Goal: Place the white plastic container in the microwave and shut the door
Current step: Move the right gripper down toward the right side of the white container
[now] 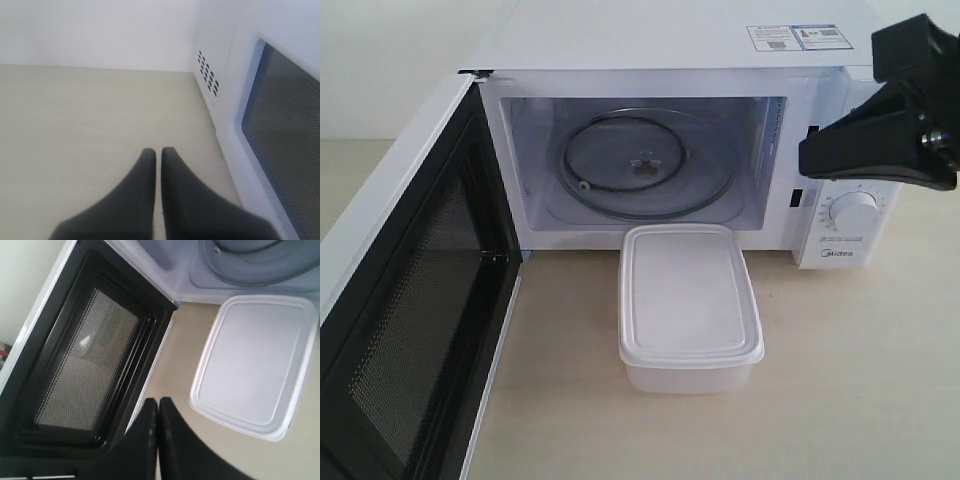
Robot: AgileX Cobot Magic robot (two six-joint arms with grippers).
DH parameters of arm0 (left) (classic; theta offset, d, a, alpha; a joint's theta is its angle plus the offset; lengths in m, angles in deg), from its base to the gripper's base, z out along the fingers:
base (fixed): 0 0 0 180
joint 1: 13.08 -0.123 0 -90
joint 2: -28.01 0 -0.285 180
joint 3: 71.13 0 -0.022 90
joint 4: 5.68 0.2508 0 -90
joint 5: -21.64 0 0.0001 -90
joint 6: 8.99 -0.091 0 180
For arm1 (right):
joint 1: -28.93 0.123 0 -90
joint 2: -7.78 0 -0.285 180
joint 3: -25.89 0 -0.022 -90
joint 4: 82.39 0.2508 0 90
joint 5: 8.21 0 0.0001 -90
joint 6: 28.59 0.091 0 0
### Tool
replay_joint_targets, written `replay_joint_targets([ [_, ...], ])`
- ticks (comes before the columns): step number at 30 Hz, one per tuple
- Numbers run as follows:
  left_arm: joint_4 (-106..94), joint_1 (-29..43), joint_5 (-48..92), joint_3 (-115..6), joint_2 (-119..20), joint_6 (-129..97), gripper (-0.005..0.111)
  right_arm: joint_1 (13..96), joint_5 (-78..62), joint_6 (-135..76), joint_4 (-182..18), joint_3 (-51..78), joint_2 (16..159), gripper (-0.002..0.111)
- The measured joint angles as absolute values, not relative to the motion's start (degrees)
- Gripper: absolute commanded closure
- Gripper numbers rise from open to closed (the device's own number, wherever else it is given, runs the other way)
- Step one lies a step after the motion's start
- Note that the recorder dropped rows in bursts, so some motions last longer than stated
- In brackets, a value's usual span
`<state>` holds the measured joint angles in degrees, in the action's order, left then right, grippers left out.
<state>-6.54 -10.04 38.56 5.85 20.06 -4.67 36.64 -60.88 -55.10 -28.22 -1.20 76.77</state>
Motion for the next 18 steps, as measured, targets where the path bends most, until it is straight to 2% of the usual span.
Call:
replay_joint_targets([
  [5,-6.5,-10.0,38.6,5.8,20.1,-4.7,0.102,28.7,-62.4,-57.5,-24.7,-1.1,81.7,0.108],
  [10,-6.5,-10.0,38.6,5.8,20.1,-4.7,0.102,21.6,-71.5,-64.2,-22.6,-1.1,88.5,0.108],
  [18,-6.5,-10.0,38.6,5.8,20.1,-4.7,0.102,19.7,-77.5,-75.6,-18.5,-1.7,99.8,0.108],
])
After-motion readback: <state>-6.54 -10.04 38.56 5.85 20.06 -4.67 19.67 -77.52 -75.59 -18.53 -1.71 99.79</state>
